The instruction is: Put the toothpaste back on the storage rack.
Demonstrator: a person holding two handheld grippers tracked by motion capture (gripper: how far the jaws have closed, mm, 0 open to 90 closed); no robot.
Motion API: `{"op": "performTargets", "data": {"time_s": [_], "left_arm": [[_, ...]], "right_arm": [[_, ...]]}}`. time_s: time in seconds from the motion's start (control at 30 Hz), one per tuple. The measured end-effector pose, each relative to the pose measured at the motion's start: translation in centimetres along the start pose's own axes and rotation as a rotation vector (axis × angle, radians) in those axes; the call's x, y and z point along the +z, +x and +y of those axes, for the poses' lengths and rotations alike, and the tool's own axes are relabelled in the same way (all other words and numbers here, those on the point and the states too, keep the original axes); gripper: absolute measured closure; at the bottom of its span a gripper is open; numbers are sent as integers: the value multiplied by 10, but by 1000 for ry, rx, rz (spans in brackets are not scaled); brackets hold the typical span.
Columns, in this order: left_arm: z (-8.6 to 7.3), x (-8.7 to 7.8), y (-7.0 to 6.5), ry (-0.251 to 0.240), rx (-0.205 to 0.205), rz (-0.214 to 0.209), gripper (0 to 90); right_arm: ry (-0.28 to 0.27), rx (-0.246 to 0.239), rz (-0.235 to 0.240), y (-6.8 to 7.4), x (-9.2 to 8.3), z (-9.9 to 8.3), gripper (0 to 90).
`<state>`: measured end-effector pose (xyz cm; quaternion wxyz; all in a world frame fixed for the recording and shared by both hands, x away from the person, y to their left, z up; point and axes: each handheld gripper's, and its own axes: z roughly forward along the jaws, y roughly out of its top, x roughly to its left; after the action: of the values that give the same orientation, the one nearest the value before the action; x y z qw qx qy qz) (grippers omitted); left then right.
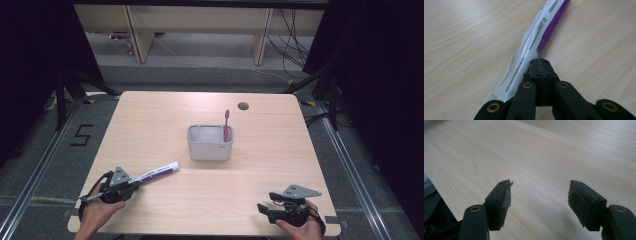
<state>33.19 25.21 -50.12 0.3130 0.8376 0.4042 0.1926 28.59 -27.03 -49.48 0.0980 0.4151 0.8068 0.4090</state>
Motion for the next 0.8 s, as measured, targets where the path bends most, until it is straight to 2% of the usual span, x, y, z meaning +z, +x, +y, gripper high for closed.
{"op": "performTargets", "data": {"time_s": [0.03, 0.07, 0.13, 0.33, 0.53, 0.57, 0.6, 0.8], "left_arm": [[1, 1, 2, -2, 1, 2, 899], [2, 3, 3, -8, -10, 9, 899], [4, 4, 7, 0, -7, 15, 899], [12, 11, 19, 6, -35, 36, 899], [21, 20, 30, -1, -66, 55, 899], [22, 20, 32, -3, -66, 57, 898], [25, 21, 34, -4, -70, 62, 899], [35, 27, 42, 2, -89, 63, 898]], "right_arm": [[5, 17, -4, 1, 1, 0, 354], [3, 18, 8, 1, 0, 0, 354], [7, 19, 5, 1, 0, 0, 354], [2, 8, -2, 0, 0, 0, 354], [-2, 25, 10, 1, 0, 0, 354], [0, 24, 9, 1, 0, 0, 354], [-4, -1, -1, -1, 0, 0, 354], [-6, -4, -11, -1, -1, 0, 354]]}}
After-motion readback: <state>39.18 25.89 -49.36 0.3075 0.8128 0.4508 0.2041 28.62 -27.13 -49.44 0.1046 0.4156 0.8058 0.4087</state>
